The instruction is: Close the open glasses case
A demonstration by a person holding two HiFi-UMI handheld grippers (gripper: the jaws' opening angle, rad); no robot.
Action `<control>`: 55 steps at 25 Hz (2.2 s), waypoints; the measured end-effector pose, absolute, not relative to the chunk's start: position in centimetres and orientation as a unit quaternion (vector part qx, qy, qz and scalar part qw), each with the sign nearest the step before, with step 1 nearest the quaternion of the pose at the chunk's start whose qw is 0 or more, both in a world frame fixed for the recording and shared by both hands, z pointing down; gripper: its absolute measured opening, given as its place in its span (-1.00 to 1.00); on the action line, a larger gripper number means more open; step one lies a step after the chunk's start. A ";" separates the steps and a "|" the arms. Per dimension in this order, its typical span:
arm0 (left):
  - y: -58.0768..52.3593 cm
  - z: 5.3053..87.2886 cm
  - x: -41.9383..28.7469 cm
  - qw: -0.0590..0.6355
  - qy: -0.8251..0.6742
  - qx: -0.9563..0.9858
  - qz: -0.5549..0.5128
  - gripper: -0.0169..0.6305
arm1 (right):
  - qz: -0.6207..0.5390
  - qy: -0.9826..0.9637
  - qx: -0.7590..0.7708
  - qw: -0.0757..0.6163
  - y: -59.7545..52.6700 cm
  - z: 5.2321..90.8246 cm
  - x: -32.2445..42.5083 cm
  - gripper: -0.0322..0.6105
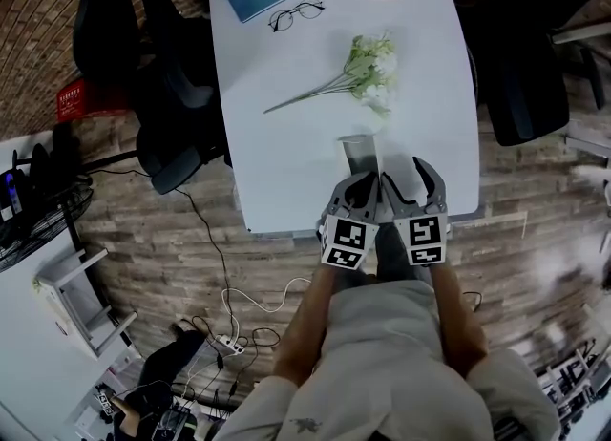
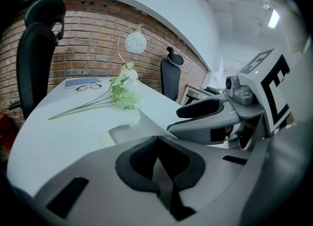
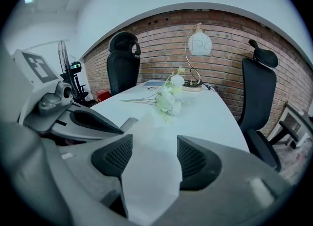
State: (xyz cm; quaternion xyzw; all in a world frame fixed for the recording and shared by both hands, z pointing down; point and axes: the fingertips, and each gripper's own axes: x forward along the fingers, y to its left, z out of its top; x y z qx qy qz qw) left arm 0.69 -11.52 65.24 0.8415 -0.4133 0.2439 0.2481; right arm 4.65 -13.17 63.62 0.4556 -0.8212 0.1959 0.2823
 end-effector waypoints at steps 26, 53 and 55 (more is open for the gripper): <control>-11.3 65.6 -1.4 0.252 -0.436 0.828 0.245 -0.94 | 0.183 -0.836 0.432 0.285 -13.1 63.4 2.8 -0.01; -10.9 66.9 -4.3 0.268 -0.467 0.803 0.255 -0.94 | 0.179 -0.849 0.403 0.292 -12.9 63.6 0.6 -0.01; -10.9 66.9 -4.5 0.267 -0.469 0.802 0.255 -0.94 | 0.178 -0.850 0.401 0.291 -12.9 63.6 0.5 -0.01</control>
